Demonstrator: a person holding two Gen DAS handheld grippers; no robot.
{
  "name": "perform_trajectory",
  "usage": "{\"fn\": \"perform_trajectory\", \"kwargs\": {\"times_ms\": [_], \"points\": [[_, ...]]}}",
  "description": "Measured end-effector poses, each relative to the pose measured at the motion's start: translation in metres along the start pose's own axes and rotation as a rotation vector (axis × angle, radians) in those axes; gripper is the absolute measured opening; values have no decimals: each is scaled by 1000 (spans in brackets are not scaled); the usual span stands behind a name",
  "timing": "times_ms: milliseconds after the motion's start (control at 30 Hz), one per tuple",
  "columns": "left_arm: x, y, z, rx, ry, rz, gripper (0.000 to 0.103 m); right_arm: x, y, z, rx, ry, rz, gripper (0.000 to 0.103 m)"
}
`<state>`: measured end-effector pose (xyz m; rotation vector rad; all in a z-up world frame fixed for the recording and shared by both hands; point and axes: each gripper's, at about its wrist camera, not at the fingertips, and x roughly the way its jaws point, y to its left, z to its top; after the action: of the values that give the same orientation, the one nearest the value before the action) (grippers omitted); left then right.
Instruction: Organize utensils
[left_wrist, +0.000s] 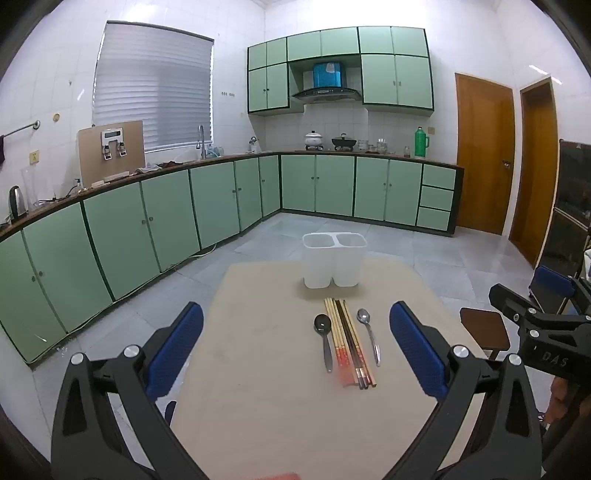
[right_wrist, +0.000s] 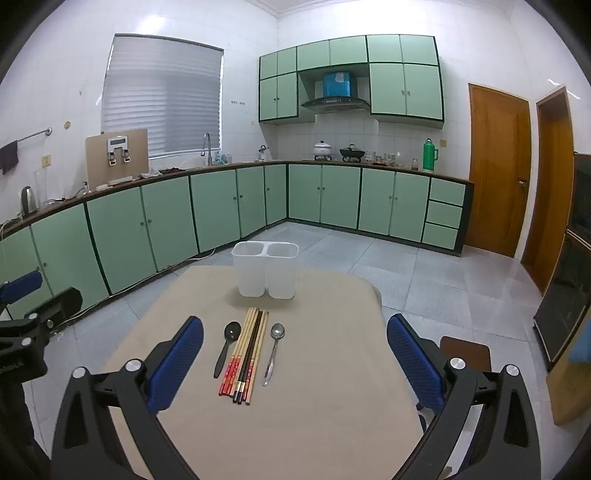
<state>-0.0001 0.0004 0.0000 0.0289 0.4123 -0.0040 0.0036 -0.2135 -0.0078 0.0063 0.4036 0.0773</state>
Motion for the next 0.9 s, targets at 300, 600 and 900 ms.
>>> {"fn": "perform_trajectory", "kwargs": {"times_ms": [300, 600, 900], "points": [[6, 0, -3, -6, 6, 2, 98, -1, -1, 0, -1, 1, -4, 97], [2, 0, 2, -3, 6, 4, 98, 0, 1, 0, -4, 2, -2, 97], [2, -1, 3, 0, 7, 5, 98, 0, 1, 0, -5, 3, -2, 97]]}}
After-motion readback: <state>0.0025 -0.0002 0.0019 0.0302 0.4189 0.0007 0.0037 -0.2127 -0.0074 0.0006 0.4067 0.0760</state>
